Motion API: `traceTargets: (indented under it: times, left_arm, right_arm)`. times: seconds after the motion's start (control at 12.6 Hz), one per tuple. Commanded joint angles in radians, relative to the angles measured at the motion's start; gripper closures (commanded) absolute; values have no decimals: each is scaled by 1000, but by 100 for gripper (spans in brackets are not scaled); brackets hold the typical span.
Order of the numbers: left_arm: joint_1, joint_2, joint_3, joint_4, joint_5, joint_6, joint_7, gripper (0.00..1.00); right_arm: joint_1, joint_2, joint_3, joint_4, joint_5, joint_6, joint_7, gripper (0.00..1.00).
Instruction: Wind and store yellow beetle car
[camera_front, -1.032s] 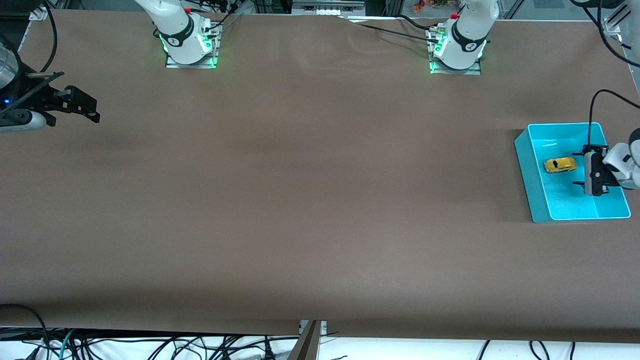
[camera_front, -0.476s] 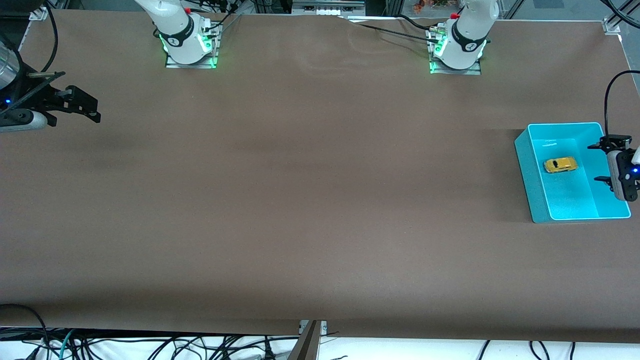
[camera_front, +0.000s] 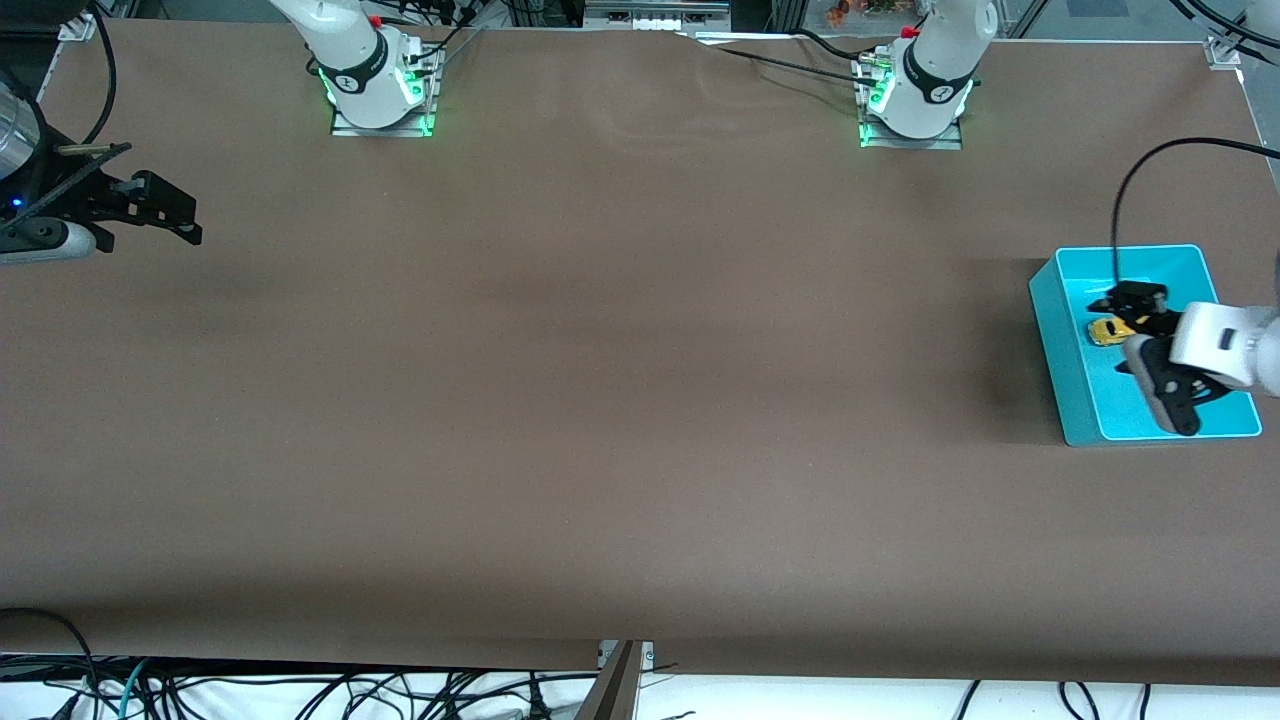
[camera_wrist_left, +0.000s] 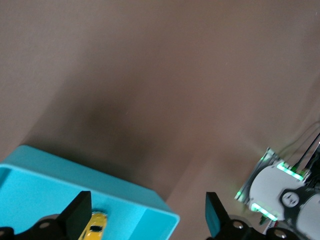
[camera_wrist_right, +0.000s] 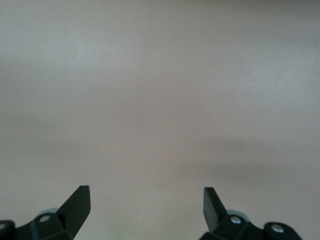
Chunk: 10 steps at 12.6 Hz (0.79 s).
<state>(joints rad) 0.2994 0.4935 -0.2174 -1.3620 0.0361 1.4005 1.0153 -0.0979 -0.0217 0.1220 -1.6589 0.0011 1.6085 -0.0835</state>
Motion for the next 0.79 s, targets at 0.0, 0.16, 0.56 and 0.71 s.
traceTargets:
  times: [0.0, 0.16, 0.56, 0.71]
  left_arm:
    - [-11, -41, -109, 6, -5, -28, -223, 0]
    - [-11, -56, -192, 18, -5, -25, -396, 0]
    - [-228, -131, -4, 74, -5, -15, -514, 0]
    - [-289, -193, 64, 38, -10, 23, -643, 0]
  right_arm:
    - [3, 6, -1, 27, -3, -29, 8, 0]
    - [1, 6, -1, 27, -3, -27, 4, 0]
    - [1, 6, -1, 27, -3, -27, 4, 0]
    - [1, 6, -1, 27, -1, -27, 4, 0]
